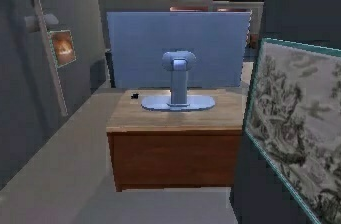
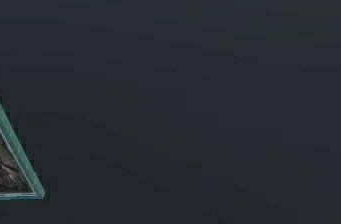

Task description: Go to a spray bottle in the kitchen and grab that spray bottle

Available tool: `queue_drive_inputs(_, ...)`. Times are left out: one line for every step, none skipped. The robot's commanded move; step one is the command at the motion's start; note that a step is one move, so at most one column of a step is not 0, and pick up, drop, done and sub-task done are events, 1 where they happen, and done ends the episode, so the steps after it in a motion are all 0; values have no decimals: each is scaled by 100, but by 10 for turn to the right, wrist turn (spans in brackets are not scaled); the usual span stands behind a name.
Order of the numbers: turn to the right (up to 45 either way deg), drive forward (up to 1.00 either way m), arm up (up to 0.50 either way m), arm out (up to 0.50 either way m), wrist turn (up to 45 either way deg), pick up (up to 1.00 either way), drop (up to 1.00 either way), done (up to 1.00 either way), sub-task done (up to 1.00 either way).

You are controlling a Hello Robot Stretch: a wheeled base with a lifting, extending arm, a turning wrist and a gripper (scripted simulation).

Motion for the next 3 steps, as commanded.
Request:
queue_drive_inputs(0,15,0,0,0,0,0,0,0)
queue_drive_inputs(-390,0,0,0,0,0,0,0,0)
queue_drive_inputs(0,95,0,0,0,0,0,0,0)
